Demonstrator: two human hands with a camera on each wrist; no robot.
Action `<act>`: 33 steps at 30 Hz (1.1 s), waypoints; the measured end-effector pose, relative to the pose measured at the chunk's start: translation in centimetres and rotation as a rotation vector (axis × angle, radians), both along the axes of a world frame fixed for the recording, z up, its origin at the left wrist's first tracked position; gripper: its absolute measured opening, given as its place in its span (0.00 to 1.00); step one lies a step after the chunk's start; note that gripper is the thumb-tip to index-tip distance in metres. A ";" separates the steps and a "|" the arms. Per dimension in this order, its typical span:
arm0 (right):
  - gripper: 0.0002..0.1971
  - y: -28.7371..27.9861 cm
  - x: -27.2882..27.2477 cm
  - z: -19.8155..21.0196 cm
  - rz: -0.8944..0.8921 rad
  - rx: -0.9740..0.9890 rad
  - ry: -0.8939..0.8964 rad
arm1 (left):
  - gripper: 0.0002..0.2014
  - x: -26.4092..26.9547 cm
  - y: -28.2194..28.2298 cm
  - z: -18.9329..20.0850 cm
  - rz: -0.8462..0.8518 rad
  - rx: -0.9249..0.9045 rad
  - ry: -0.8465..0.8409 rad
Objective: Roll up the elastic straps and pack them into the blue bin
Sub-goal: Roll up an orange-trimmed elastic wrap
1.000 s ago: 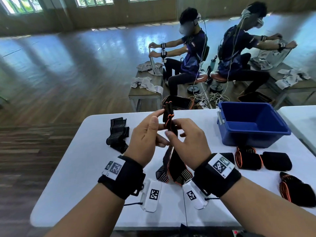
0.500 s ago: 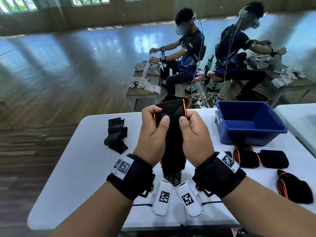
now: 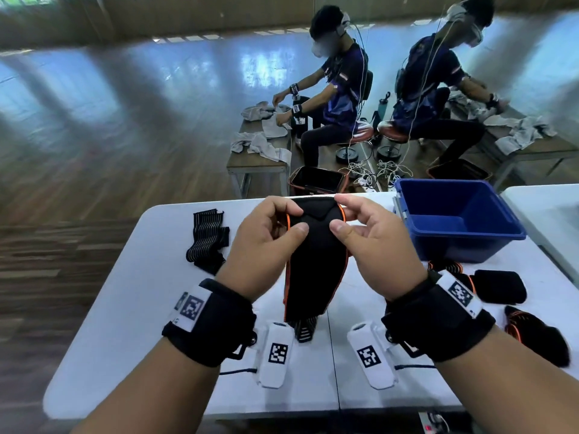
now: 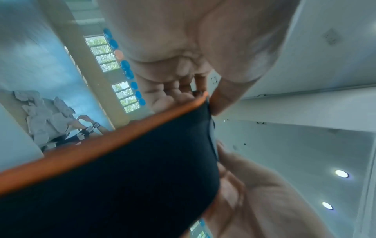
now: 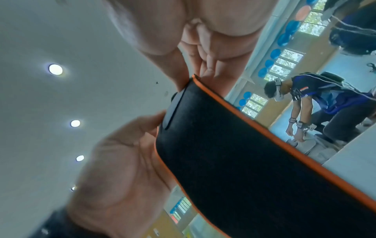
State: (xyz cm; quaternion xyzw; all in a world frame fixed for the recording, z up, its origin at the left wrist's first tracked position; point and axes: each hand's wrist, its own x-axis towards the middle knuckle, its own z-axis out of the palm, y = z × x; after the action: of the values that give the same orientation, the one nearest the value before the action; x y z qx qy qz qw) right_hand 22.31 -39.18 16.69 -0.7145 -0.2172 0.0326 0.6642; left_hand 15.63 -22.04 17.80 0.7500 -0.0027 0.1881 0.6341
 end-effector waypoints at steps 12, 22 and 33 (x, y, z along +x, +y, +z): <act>0.18 1.4 4.9 0.5 -0.068 -0.221 -0.014 | 0.16 4.4 2.0 0.0 0.151 0.024 0.133; 0.26 1.5 6.8 1.5 -0.086 -0.130 -0.229 | 0.26 6.1 3.1 0.9 0.184 0.111 -0.032; 0.11 -2.5 -0.2 -16.1 0.263 -0.984 0.068 | 0.22 -2.3 0.0 -16.9 -0.101 0.616 0.622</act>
State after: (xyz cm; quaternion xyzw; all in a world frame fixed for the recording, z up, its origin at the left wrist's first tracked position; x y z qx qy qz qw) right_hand 22.10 -41.64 0.61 -0.9079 -0.2423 0.2375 0.2460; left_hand 13.36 -22.00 0.93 0.9240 0.0956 -0.0873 0.3599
